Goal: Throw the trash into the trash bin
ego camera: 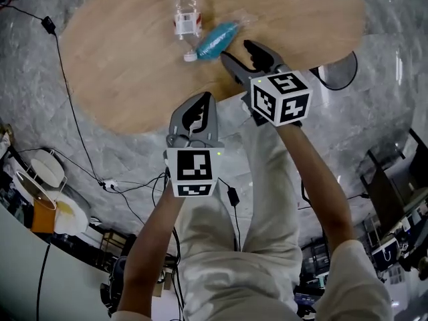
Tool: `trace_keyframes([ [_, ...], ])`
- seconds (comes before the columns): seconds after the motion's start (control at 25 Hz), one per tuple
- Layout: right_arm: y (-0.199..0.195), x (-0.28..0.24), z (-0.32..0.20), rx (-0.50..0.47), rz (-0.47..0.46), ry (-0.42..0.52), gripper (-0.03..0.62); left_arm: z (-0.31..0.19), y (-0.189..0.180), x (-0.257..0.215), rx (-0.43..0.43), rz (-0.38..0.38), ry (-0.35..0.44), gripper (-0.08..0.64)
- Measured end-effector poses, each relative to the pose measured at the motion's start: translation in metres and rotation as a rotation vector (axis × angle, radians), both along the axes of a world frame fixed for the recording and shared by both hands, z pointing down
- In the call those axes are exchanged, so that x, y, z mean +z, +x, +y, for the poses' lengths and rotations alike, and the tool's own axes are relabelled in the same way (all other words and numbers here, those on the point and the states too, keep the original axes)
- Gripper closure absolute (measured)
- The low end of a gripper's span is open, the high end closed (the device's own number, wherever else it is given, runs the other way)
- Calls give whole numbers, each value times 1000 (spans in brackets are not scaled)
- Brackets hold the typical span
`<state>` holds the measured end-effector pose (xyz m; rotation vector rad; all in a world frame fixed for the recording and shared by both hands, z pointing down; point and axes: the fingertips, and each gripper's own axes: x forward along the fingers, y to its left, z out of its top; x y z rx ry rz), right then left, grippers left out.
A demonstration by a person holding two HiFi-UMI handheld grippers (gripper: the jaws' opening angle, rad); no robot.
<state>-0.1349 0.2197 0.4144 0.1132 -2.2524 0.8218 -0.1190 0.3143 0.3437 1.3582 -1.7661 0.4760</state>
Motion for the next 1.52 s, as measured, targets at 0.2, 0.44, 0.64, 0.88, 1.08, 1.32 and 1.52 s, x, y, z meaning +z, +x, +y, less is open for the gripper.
trace_keyframes([
  [0.2, -5, 21, 9, 57, 68, -74, 305, 8, -14, 3, -44, 1, 16, 560],
  [0.44, -13, 35, 21, 180, 107, -181, 304, 22, -22, 7, -56, 3, 14, 560],
  [0.64, -20, 46, 21, 252, 132, -191, 357, 30, -24, 11, -47, 9, 8, 560],
  [0.88, -14, 48, 20, 230, 160, -118, 494, 29, -25, 11, -39, 2, 6, 560],
  [1.08, -6, 40, 12, 229, 137, -101, 534, 20, -24, 12, -24, -6, 6, 560],
  [1.32, 4, 26, 4, 237, 97, -97, 537, 7, -14, 12, 20, -7, 2, 560],
  [1.52, 34, 12, -26, 257, 61, -56, 540, -24, 13, 9, 72, -6, 6, 560],
])
